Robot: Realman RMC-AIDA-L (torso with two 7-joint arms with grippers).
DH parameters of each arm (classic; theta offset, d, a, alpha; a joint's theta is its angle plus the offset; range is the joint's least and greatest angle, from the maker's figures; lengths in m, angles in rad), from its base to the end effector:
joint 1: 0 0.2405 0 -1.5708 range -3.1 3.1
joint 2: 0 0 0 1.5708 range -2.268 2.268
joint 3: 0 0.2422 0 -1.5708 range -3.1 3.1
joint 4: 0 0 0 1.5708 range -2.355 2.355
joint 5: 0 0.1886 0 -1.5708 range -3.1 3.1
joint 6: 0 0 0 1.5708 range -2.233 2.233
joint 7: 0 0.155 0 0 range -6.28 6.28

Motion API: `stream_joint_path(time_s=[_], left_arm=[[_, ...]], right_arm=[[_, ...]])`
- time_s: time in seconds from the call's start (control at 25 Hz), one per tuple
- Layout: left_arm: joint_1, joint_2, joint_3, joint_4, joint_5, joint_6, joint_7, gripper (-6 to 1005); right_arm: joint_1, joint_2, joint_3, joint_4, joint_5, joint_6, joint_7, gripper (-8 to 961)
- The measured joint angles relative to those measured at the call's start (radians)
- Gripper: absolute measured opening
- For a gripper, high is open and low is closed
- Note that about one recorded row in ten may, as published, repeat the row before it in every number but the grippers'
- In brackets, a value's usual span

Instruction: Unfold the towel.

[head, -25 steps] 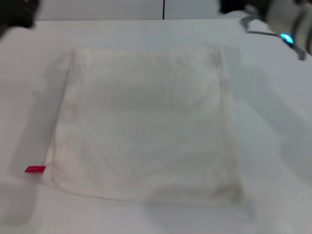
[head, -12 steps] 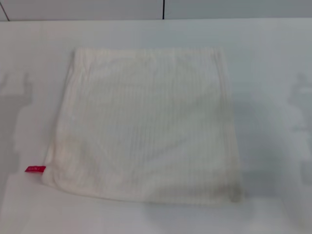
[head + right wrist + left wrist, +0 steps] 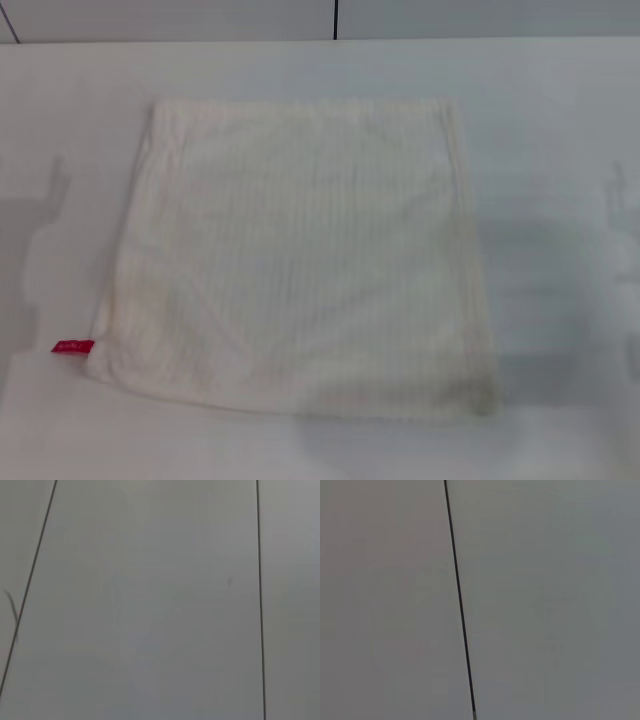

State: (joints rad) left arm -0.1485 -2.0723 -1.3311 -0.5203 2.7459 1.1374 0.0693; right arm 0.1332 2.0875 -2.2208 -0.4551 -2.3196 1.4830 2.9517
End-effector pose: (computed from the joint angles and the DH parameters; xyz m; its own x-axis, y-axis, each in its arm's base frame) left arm -0.3068 0.2934 0.0457 0.7943 -0.1853 0.5786 0.5922 0.0233 -0.8055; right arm 0.2867 0.2547 0.0358 0.7502 0.3438 -0.5647 -0.6222 0.0782 -0.7789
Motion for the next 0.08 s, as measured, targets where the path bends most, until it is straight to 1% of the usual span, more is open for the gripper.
stream_joint_path(time_s=[0.08], left_arm=[[0.000, 0.000, 0.000, 0.000, 0.000, 0.000, 0.000, 504]], right_arm=[[-0.002, 0.001, 0.000, 0.009, 0.000, -0.009, 0.000, 102]])
